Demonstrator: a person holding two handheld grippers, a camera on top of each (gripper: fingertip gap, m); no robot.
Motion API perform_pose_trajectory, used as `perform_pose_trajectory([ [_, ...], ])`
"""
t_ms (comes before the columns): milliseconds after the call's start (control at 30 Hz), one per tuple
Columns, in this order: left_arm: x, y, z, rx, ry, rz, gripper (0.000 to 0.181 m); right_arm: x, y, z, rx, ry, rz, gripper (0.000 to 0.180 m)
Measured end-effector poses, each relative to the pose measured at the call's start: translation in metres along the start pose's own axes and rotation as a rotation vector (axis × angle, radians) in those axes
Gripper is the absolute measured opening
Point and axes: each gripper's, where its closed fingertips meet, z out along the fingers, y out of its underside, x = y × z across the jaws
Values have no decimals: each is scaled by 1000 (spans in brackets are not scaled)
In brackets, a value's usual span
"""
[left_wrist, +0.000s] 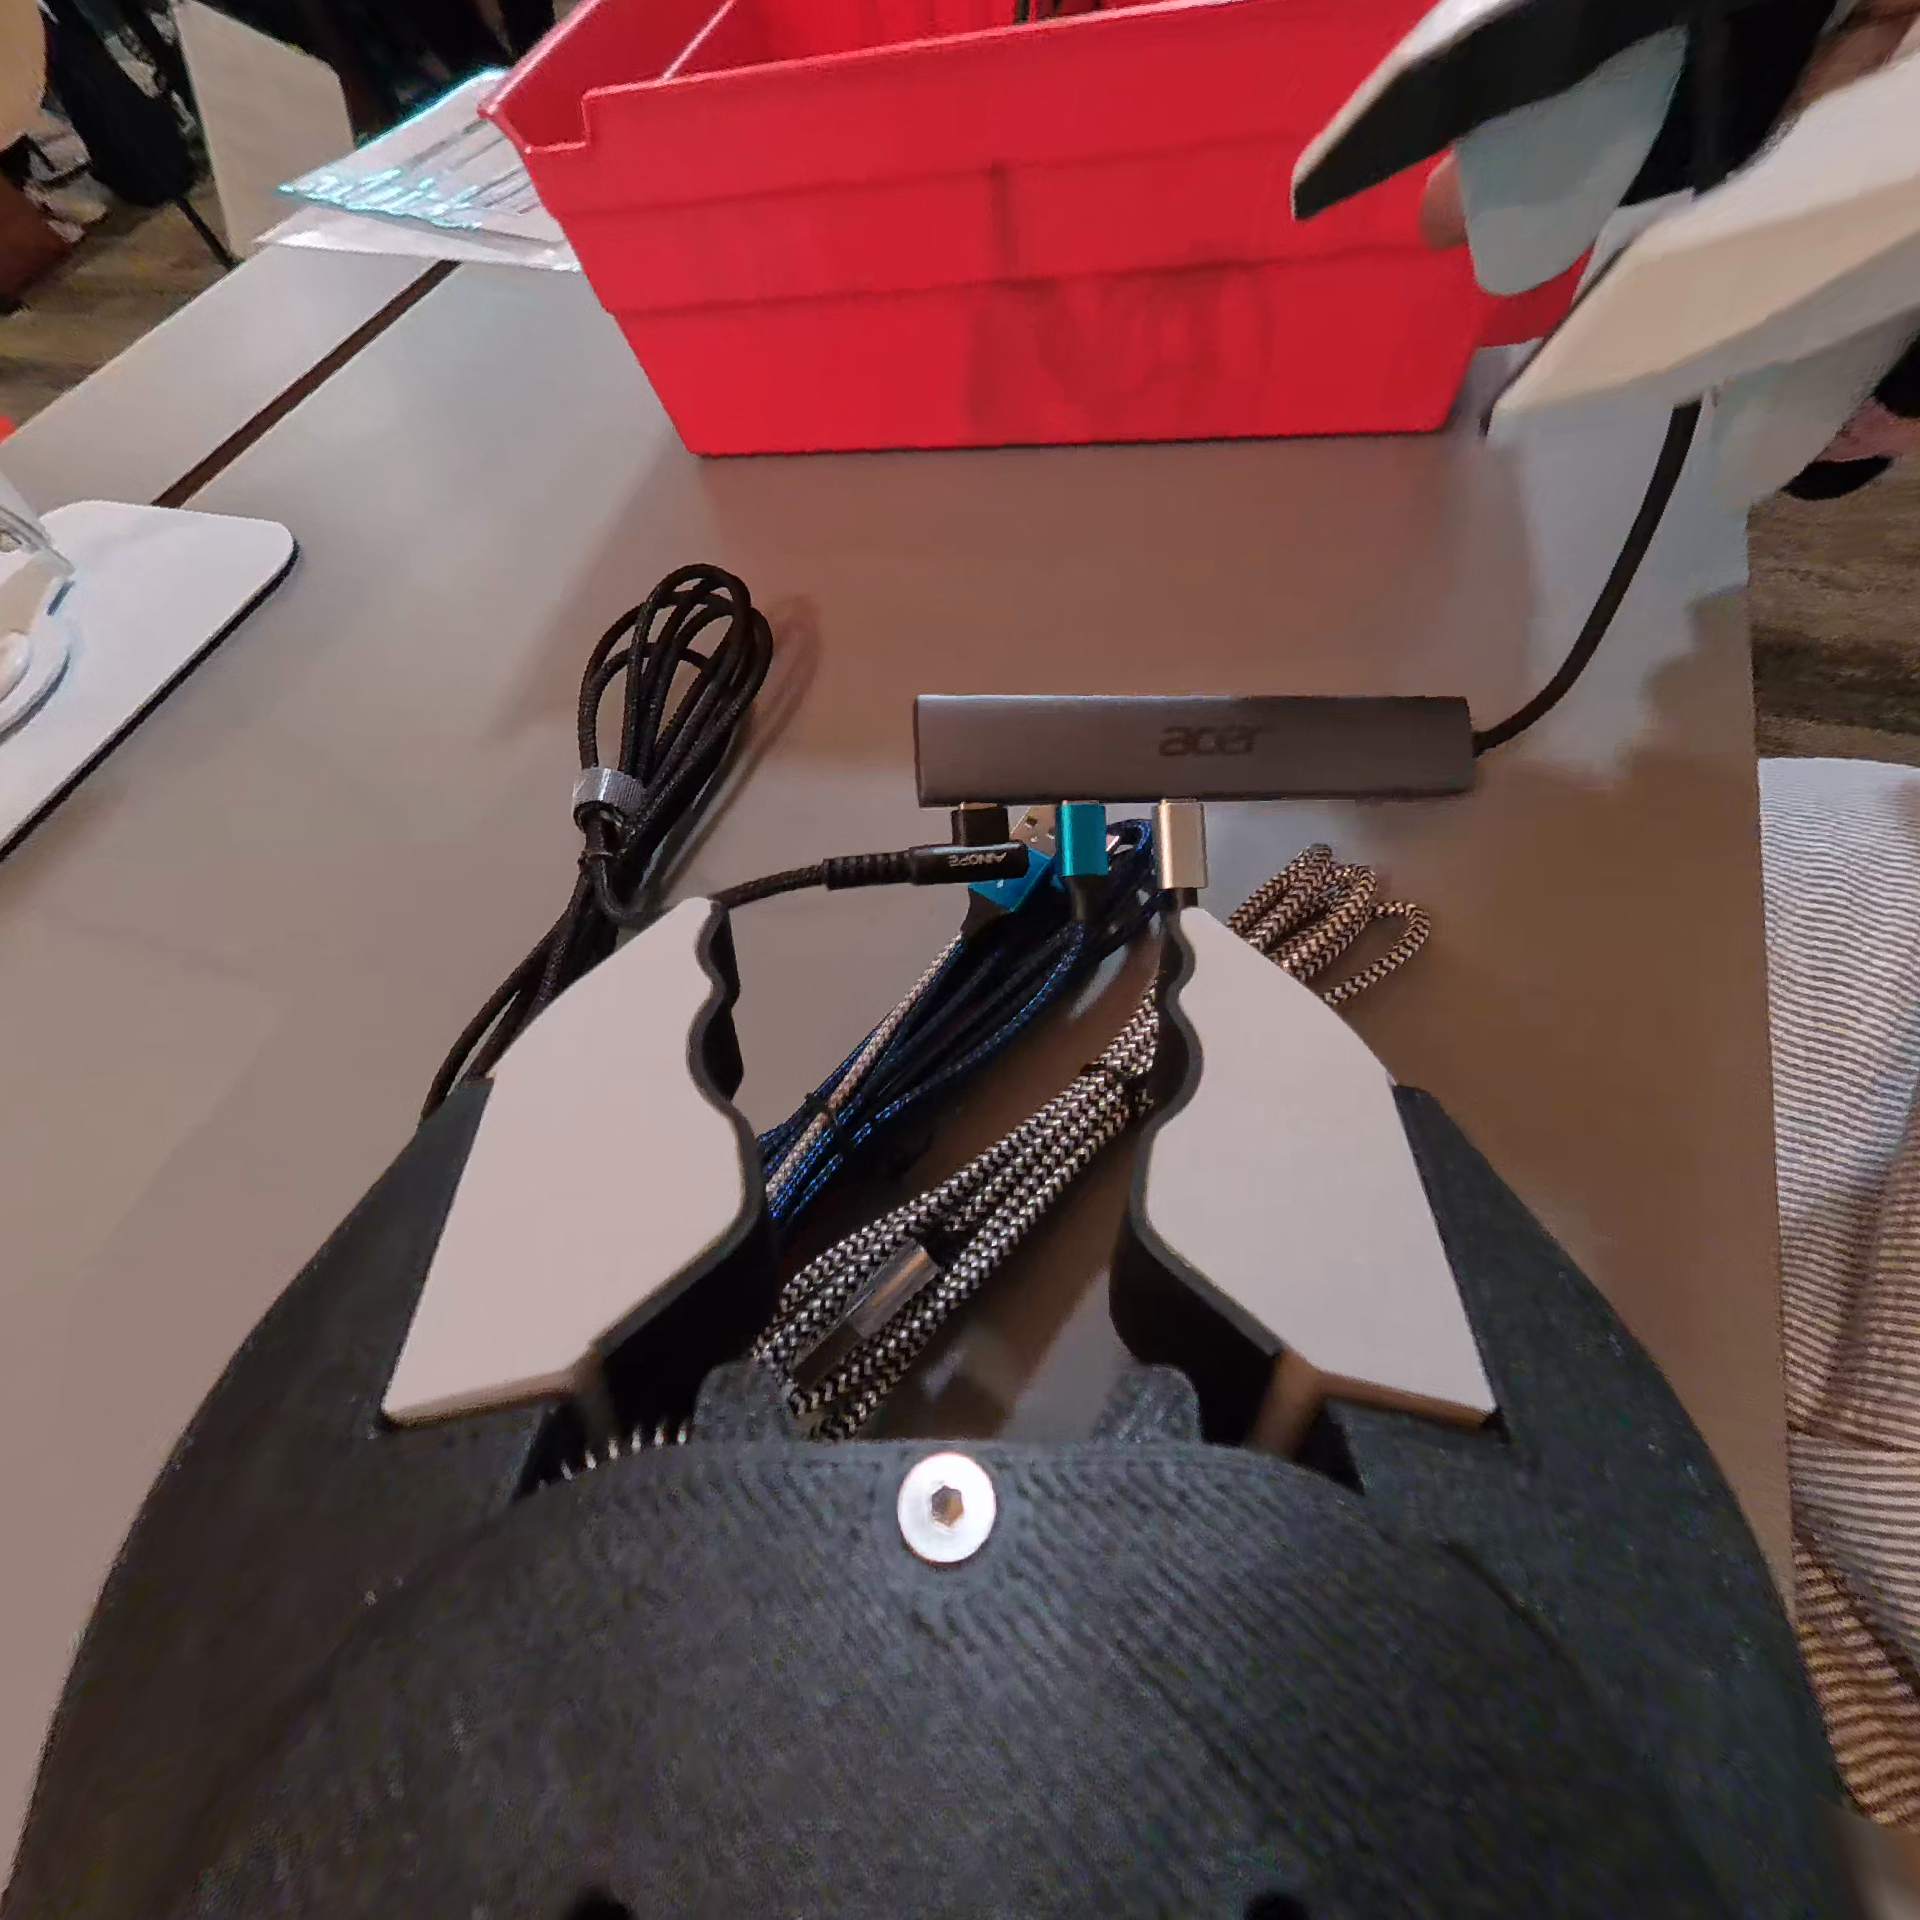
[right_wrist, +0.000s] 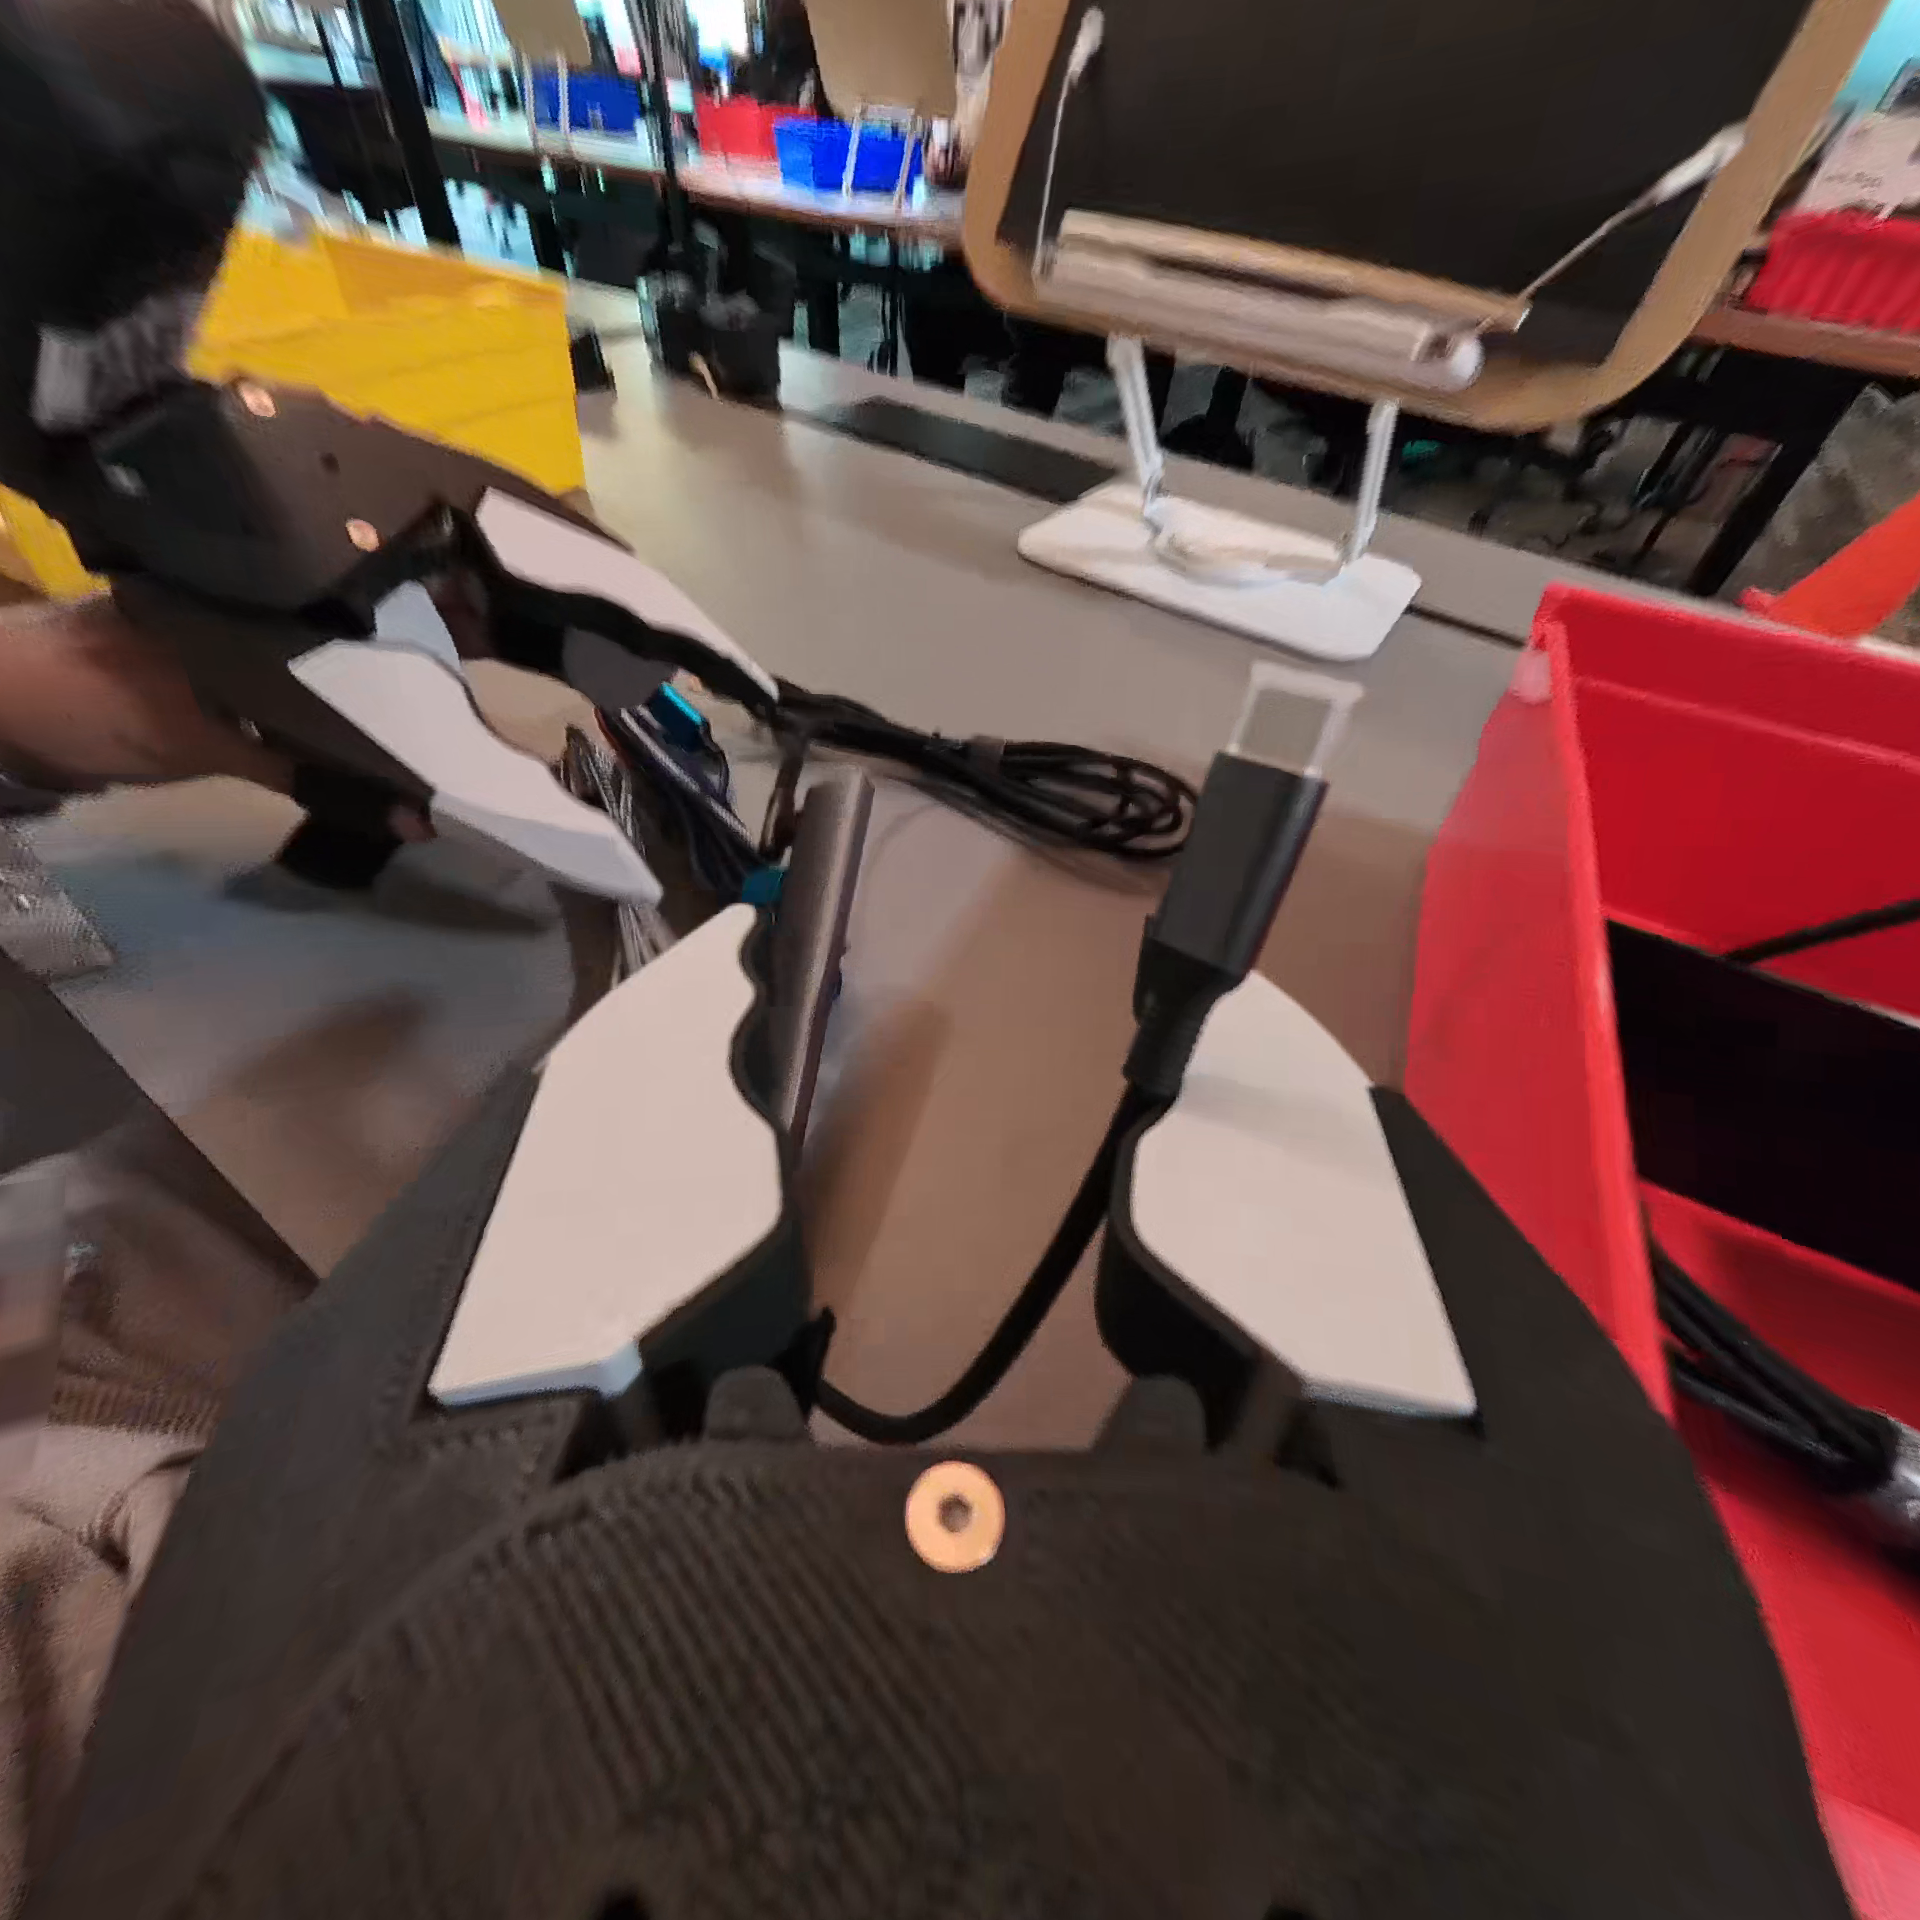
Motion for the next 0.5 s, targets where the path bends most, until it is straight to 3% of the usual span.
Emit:
perform_pose_trajectory([
  [67, -3, 5, 0, -27, -17, 2, 68, -3, 15, 7, -87, -10, -4, 72],
  [133, -15, 15, -3, -74, -86, 12, 25, 0, 24, 11, -138, 11, -4, 84],
  [167, -19, 18, -5, -85, -101, 16, 14, 3, 26, 11, -151, 25, -2, 90],
  [400, -27, 25, -9, -113, -85, -81, 8, 7, 52, 16, -310, 77, -66, 114],
  [500, -28, 28, -8, -127, -91, -92, 7, -6, 76, 16, -456, 3, -2, 118],
])
